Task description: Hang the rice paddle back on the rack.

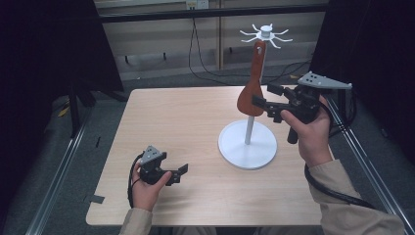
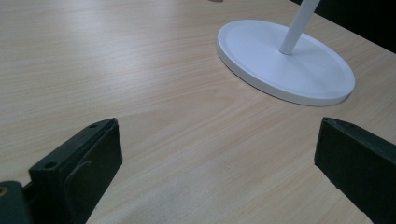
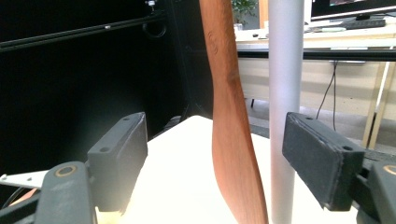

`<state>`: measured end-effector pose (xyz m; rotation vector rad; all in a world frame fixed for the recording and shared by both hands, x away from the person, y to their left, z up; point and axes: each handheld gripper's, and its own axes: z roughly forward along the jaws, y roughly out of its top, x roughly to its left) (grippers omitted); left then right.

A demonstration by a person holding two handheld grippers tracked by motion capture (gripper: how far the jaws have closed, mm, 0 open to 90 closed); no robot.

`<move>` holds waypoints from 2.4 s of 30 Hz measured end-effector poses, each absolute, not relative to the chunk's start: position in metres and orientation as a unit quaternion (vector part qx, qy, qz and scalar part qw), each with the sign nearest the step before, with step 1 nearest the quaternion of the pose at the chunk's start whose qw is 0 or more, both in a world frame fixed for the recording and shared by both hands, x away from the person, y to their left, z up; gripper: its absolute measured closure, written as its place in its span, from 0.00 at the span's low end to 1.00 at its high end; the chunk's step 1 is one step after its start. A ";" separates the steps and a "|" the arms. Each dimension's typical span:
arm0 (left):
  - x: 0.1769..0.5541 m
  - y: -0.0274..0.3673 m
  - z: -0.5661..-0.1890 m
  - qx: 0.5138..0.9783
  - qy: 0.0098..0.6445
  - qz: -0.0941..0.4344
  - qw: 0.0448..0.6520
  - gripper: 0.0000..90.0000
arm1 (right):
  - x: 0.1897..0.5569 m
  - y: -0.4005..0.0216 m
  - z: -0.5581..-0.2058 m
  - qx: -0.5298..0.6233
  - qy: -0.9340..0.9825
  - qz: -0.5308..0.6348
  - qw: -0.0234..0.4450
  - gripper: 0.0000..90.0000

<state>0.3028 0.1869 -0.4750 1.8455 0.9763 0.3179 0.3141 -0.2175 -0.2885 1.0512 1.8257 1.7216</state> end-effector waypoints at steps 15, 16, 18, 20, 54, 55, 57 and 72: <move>0.302 0.186 -0.475 0.761 0.402 0.131 0.492 0.01 | 0.302 -0.224 -0.308 0.379 0.677 0.597 0.203 0.19; 0.302 0.186 -0.475 0.761 0.402 0.131 0.491 0.01 | 0.302 -0.224 -0.309 0.378 0.678 0.596 0.205 0.19; 0.302 0.186 -0.475 0.762 0.402 0.132 0.491 0.01 | 0.300 -0.225 -0.312 0.378 0.680 0.595 0.203 0.19; 0.302 0.186 -0.474 0.763 0.401 0.133 0.490 0.01 | 0.298 -0.226 -0.315 0.376 0.681 0.594 0.204 0.19; 0.301 0.184 -0.475 0.763 0.396 0.131 0.493 0.01 | 0.270 -0.244 -0.375 0.381 0.708 0.560 0.197 0.17; 0.301 0.184 -0.476 0.763 0.397 0.131 0.493 0.01 | 0.270 -0.244 -0.376 0.382 0.709 0.559 0.197 0.17; 0.301 0.184 -0.476 0.767 0.393 0.131 0.490 0.01 | 0.268 -0.245 -0.380 0.384 0.710 0.557 0.198 0.17; 0.301 0.183 -0.478 0.769 0.393 0.128 0.488 0.01 | 0.257 -0.254 -0.413 0.394 0.717 0.541 0.193 0.17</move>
